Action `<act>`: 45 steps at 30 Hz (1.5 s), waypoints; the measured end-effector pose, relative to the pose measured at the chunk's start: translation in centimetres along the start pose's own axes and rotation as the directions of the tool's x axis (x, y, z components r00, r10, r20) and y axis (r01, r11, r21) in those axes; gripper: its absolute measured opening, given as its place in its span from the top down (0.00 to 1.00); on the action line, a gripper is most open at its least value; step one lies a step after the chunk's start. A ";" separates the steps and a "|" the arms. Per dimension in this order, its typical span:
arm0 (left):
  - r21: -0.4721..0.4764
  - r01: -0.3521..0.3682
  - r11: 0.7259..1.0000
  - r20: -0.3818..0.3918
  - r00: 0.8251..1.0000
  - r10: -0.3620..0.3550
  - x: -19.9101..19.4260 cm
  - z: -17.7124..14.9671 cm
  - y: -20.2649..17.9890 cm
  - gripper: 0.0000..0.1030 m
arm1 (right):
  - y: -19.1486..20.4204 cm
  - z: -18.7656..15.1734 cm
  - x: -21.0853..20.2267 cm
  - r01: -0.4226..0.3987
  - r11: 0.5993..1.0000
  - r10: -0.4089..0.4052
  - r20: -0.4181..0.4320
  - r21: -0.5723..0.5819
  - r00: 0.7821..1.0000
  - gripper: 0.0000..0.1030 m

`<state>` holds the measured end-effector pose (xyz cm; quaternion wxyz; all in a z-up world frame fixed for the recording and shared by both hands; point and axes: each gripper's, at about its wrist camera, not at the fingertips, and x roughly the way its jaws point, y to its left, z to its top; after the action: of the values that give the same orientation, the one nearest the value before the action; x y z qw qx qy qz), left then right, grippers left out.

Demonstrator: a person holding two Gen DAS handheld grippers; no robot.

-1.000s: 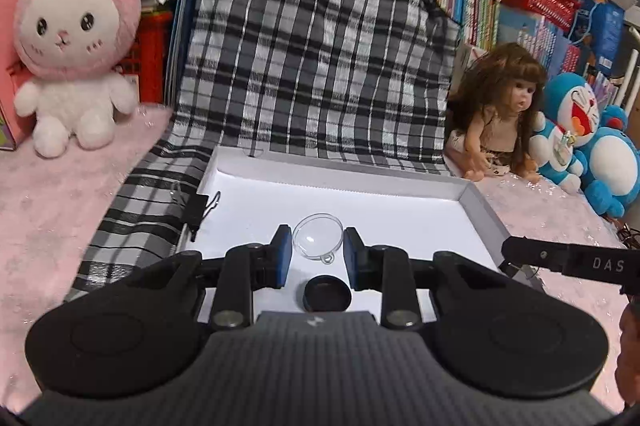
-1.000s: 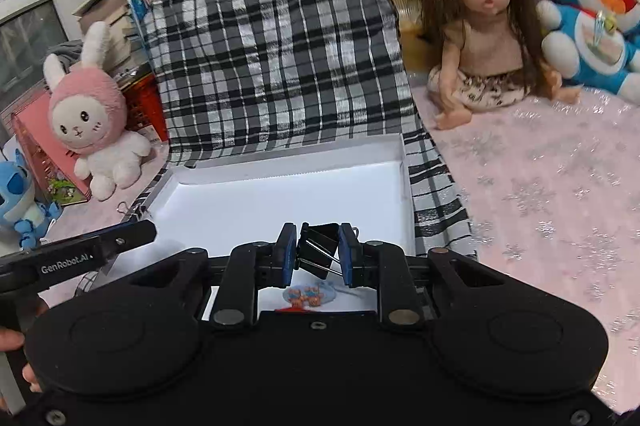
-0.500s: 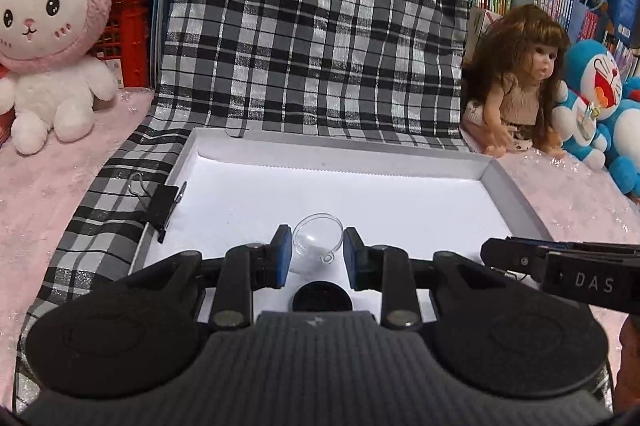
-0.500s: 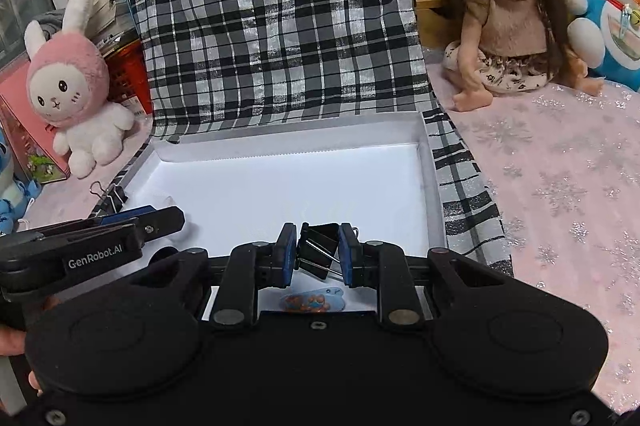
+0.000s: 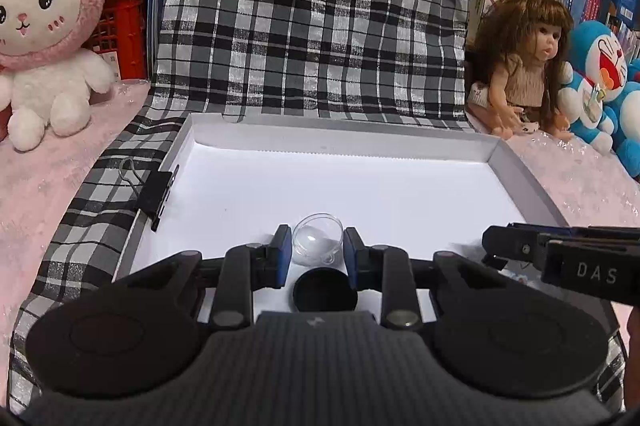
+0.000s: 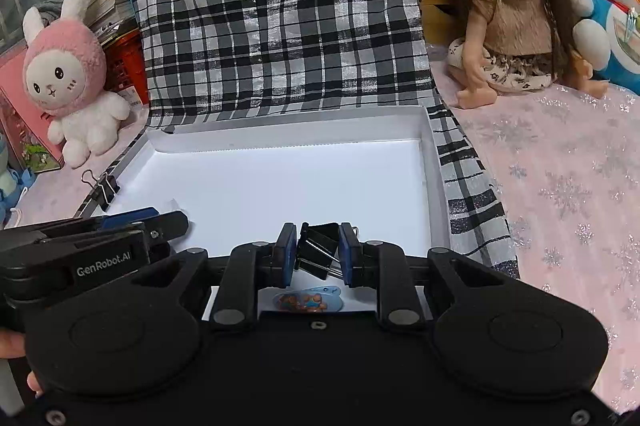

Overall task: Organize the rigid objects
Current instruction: 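Open both tools to release the dome and binder clip into the box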

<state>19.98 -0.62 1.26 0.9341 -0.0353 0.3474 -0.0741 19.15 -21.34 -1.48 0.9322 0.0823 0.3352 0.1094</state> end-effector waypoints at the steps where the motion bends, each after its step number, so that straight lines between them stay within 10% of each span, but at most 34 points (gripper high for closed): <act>1: -0.001 0.000 1.000 -0.002 1.000 0.000 0.1 0.0 0.0 0.68 | 0.0 0.0 0.0 -0.002 1.000 0.002 0.001 -0.002 1.000 0.79; 25: 0.012 -0.002 1.000 0.014 1.000 0.002 -0.3 -0.2 -0.1 0.61 | 0.2 -0.3 -0.3 -0.012 1.000 0.012 0.010 -0.017 1.000 0.78; 45: 0.020 0.013 1.000 0.086 0.996 -0.015 -3.6 -1.0 0.2 0.29 | -0.2 -0.6 -3.1 -0.053 0.999 0.053 0.057 -0.010 0.997 0.73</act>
<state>16.60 0.20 2.79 0.9480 -0.0317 0.3057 -0.0825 16.46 -22.27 -0.04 0.9384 0.0905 0.3058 0.1331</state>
